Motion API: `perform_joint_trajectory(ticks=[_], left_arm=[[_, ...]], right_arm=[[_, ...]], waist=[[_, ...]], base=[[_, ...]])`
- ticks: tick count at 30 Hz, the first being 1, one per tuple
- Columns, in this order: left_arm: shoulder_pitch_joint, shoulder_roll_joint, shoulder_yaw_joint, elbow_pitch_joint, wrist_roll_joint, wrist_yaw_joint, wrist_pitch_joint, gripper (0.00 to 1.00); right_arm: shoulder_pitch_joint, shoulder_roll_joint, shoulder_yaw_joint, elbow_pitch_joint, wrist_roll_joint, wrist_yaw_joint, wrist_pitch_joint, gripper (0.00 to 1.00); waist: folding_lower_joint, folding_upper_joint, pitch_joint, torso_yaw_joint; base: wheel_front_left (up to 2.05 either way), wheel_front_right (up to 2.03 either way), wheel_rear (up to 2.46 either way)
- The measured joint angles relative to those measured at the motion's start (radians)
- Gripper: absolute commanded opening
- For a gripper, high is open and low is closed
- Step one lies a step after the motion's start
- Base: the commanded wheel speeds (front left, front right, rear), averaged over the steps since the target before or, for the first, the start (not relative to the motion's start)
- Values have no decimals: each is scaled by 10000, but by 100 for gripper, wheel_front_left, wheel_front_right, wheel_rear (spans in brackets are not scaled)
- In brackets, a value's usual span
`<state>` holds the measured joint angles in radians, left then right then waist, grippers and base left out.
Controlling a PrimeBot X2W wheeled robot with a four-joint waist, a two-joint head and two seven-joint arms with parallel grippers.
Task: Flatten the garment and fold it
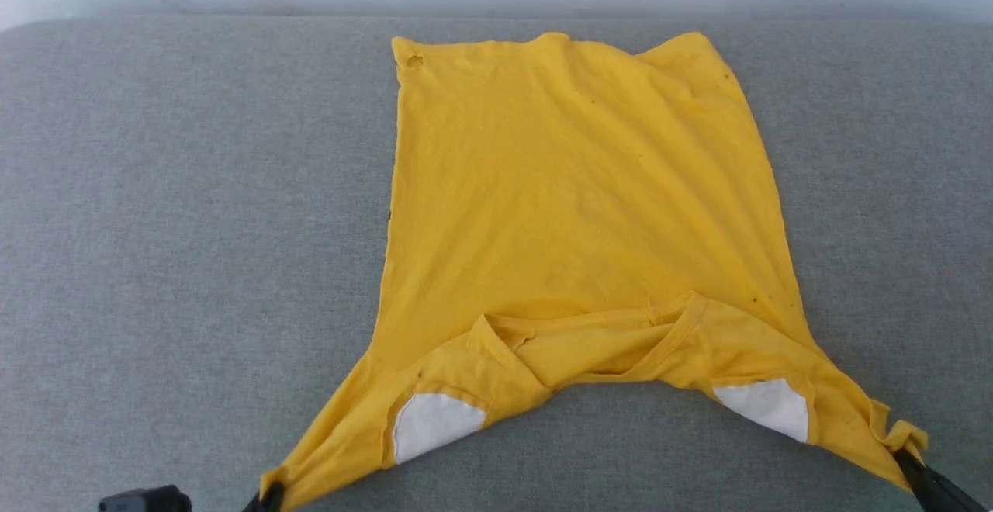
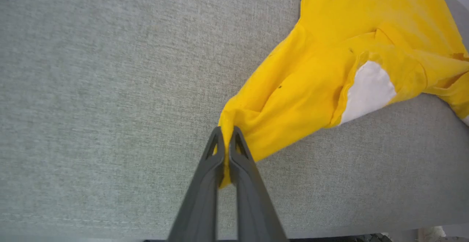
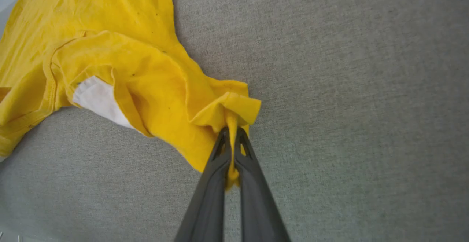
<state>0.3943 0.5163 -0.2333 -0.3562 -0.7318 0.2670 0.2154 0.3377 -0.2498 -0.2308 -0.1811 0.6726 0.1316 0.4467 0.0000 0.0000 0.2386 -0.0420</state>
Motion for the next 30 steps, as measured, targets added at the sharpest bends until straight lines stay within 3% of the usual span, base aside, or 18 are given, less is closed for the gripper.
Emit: perform_joint_trajectory(ticks=[11,21,23,24,25,30], left_arm=[[-261,-6,395,-696,449,150,-1037,0],[-1196,-407,-109,-522,890,-36,-1542,0],[-1290,-401,-148,-522,968,-35,-1526,0],[-1314,-391,-159,-541,988,-35,-1484,0],[-1314,-368,-176,-566,988,-35,-1417,0],[-1312,-299,-188,-907,984,-33,-1262,0]], right_arm=[[164,-40,19,324,-600,0,422,0],[-722,-15,800,2477,-1352,23,-1012,1],[-858,-15,853,2784,-1365,40,-1375,33],[-906,-15,867,2892,-1379,75,-1524,71],[-929,-12,855,2941,-1369,90,-1615,100],[-1096,-54,510,2023,-593,86,-1147,100]], waist=[[0,0,-15,208],[-1,0,155,336],[-1,0,204,348],[-1,0,227,348],[-2,0,249,345],[2,0,404,361]], base=[[0,0,0],[0,0,0],[0,0,0],[0,0,0],[0,0,0],[0,0,0]])
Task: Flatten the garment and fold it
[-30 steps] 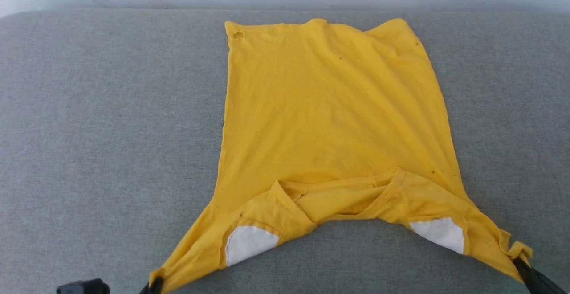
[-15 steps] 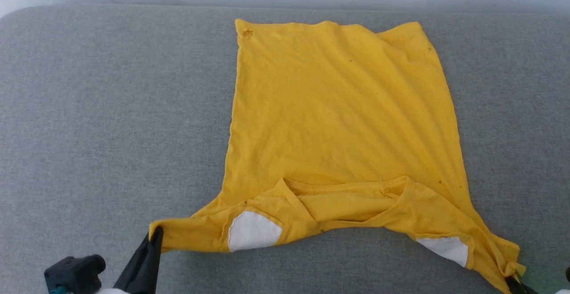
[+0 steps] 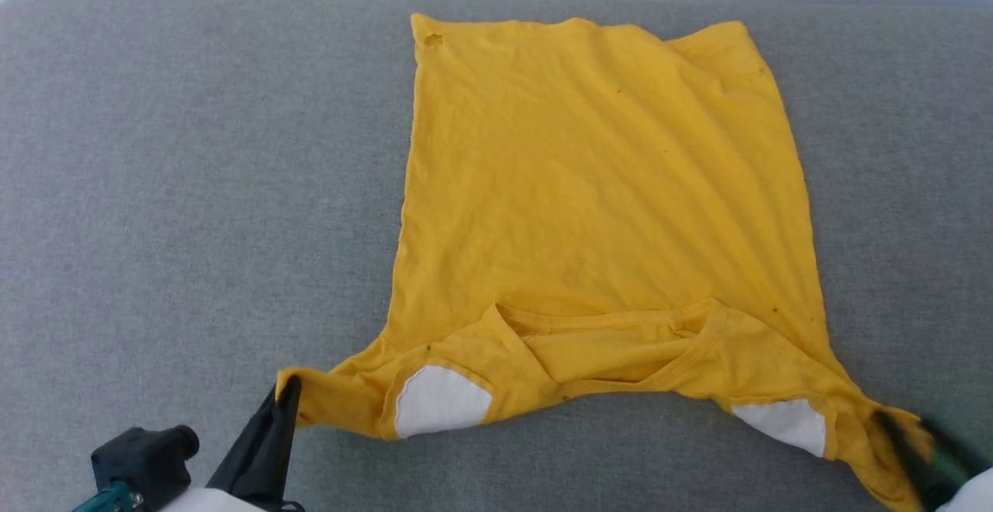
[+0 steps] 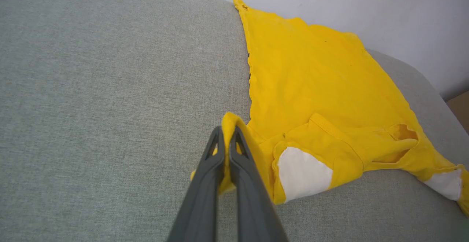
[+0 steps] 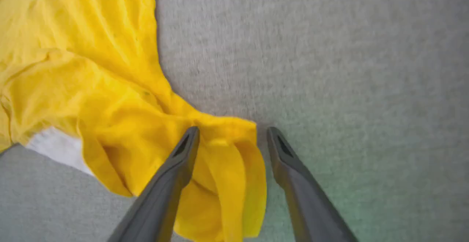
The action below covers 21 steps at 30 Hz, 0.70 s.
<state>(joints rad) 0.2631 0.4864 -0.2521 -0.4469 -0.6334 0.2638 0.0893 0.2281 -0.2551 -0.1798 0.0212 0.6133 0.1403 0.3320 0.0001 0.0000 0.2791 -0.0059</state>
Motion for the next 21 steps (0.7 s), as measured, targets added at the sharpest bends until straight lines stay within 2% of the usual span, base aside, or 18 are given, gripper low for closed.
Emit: perform_joint_trajectory(ticks=[2,5,8,10,15,19,21], left_arm=[[2,35,-10,-205,2,4,31,0],[-7,115,-31,-516,54,21,71,0],[-67,161,-107,-782,238,29,148,0],[-213,171,-157,-928,337,33,150,0],[-814,65,-431,-1076,554,21,119,0],[-1218,-128,-685,-1058,744,-15,12,0],[-1446,-201,-809,-1018,813,-88,-29,0]], right_arm=[[-104,-240,-433,-872,257,-73,301,100],[-531,-823,-1682,-2376,311,-77,570,100],[-1475,-1452,-2652,-3659,84,-84,1007,100],[-2370,-1825,-2943,-4211,-109,-86,1281,100],[-5064,-2598,-2322,-4472,-433,-86,2042,100],[-7253,-2867,-1112,-4048,-796,-82,2805,100],[-8239,-2690,-648,-3521,-989,-84,3216,100]], waist=[[2,0,68,26],[1,0,216,81],[2,0,435,160],[1,0,625,221],[2,0,1228,434],[2,0,1784,661],[1,0,2064,794]], base=[[0,0,0],[0,0,0],[0,0,0],[0,0,0],[0,0,0],[0,0,0],[0,0,0]])
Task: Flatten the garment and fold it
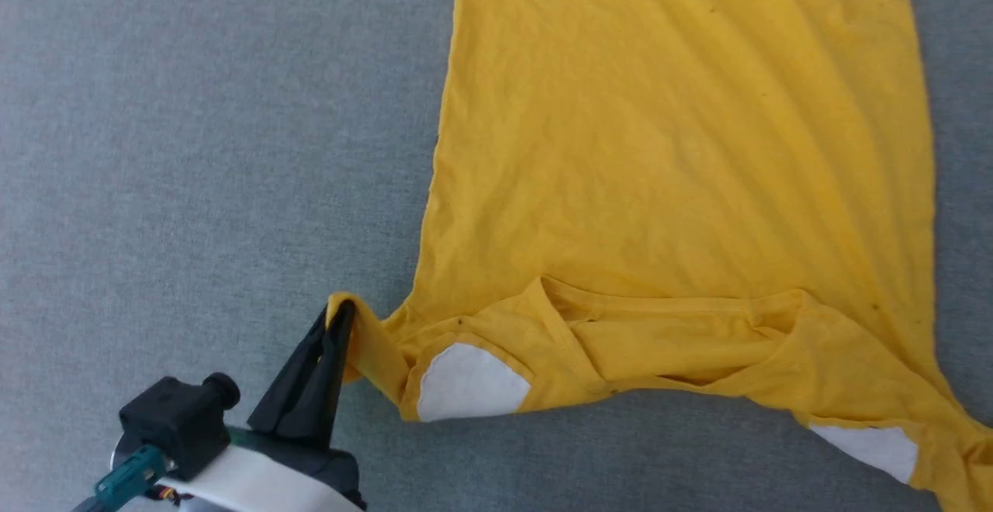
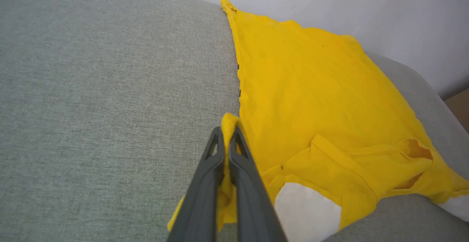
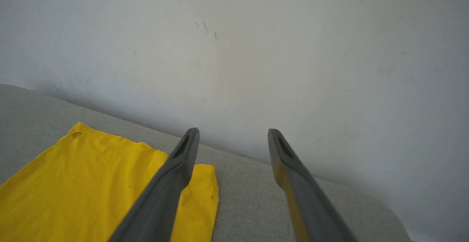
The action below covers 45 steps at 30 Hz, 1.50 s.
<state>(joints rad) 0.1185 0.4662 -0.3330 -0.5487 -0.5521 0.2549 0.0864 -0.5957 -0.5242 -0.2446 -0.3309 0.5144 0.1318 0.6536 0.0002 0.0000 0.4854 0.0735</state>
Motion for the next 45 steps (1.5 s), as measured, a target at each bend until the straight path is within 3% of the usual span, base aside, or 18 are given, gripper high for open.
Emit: perform_joint_trajectory(ticks=[5,9,18,19,20,21,30,35,41,45], left_arm=[[-468,-290,-339,165,84,-186,-173,0],[-845,-529,-635,368,157,-357,-297,0],[-1109,-788,-859,765,157,-533,-562,0],[-1132,-805,-872,794,157,-558,-562,0],[-1190,-811,-884,811,157,-604,-562,0],[-1260,-813,-892,813,157,-606,-562,0],[-1466,-627,-729,800,278,-602,-558,0],[-1453,-449,-550,803,295,-548,-545,0],[-1334,-178,-345,786,359,-401,-502,0],[-1133,-36,-297,830,428,-276,-366,0]], right_arm=[[-1780,330,736,1992,-1151,-2,1093,100],[-2402,539,719,3517,-1774,-2,1848,100],[-2447,520,715,4663,-2077,-2,2364,100],[-2438,520,656,4730,-2109,-2,2364,76],[-2449,476,621,4713,-2194,-2,2359,30],[-2459,414,594,4698,-2253,-2,2341,0],[-2476,685,694,4650,-1956,-2,1304,0],[-1794,738,380,4031,-1400,-2,560,0],[145,769,-1415,2738,-988,0,111,0],[2150,1350,-3202,1885,-767,0,-61,0]], waist=[[0,-1,648,390],[0,0,1091,802],[-1,0,1935,1679],[-1,0,2010,1749],[-2,0,2076,1810],[-3,0,2136,1863],[-1,0,2153,1686],[-1,1,1686,1377],[-3,1,965,634],[-4,1,570,13]], base=[[0,0,0],[0,0,0],[0,0,0],[0,0,0],[0,0,0],[0,0,0],[0,0,0],[0,0,0],[0,0,0],[0,0,0]])
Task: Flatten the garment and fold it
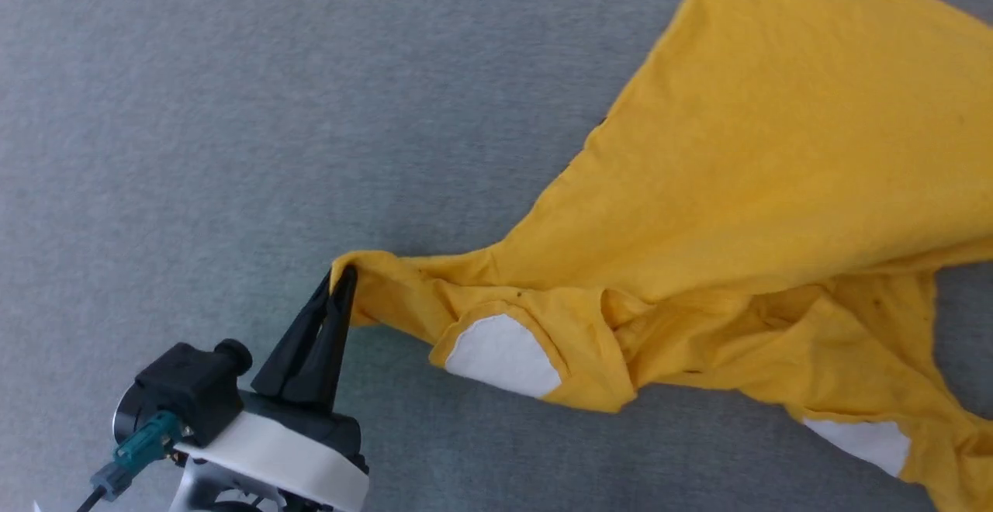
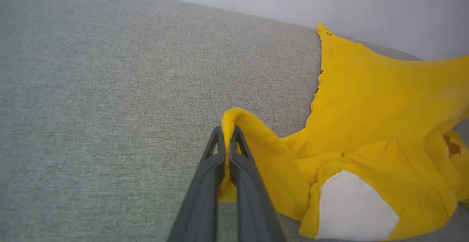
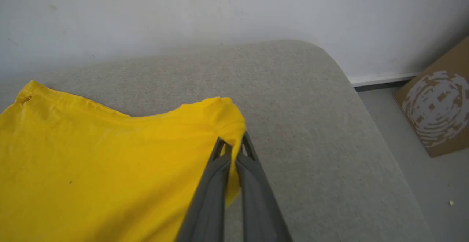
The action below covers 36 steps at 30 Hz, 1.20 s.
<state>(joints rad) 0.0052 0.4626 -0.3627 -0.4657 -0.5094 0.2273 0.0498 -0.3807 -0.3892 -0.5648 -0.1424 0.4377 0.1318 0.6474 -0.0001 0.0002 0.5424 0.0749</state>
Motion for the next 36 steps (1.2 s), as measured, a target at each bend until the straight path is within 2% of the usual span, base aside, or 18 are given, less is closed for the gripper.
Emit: perform_joint_trajectory(ticks=[2,5,7,9,13,18,19,20,24,27,32,34,36], left_arm=[[52,25,-15,10,8,25,29,0],[93,10,-56,12,6,36,29,0],[139,10,-36,-4,-12,63,31,0],[270,25,15,-25,-29,128,35,0],[635,151,102,-59,-86,213,127,0],[677,221,61,-153,-86,217,349,0],[678,236,40,-184,-86,217,405,0],[679,261,25,-215,-86,217,447,0],[668,336,-52,-320,-84,215,568,0],[635,307,-201,-414,-77,211,566,0],[356,203,-504,-500,113,194,569,0],[145,117,-623,-502,180,148,569,0],[-91,69,-694,-487,215,92,568,0]], right_arm=[[1066,535,-834,-286,215,0,-94,0],[2670,1695,-1881,-711,410,-2,-75,0],[3728,2522,-2299,-869,474,-2,38,0],[4644,3030,-2454,-771,405,-2,111,0],[5532,3329,-2153,-169,205,-2,-253,0],[5281,3361,-857,1116,489,-2,-1243,0],[5207,3363,-667,1243,485,-4,-1465,40],[5126,3363,-546,1285,491,-4,-1687,100],[4795,3312,-424,907,383,-4,-2094,100],[4755,3093,-723,-382,782,-2,-1896,100],[4408,2199,-1256,-2907,1191,-4,-1141,100],[3926,1964,-1106,-3338,1264,-4,-823,100],[3359,1595,-545,-3407,1037,-2,-529,100]], waist=[[0,0,-170,-310],[0,0,-401,-730],[-1,0,-537,-977],[0,0,-651,-1197],[-1,0,-864,-1553],[0,0,-1189,-1772],[0,0,-1252,-1802],[0,0,-1312,-1828],[1,0,-1466,-1873],[1,0,-1462,-1782],[1,0,-1341,-1506],[2,0,-1235,-1389],[2,0,-1098,-1273]], base=[[0,0,0],[0,0,0],[0,0,0],[0,0,0],[0,0,0],[0,0,0],[0,0,0],[0,0,0],[0,0,0],[0,0,0],[0,0,0],[0,0,0],[0,0,0]])
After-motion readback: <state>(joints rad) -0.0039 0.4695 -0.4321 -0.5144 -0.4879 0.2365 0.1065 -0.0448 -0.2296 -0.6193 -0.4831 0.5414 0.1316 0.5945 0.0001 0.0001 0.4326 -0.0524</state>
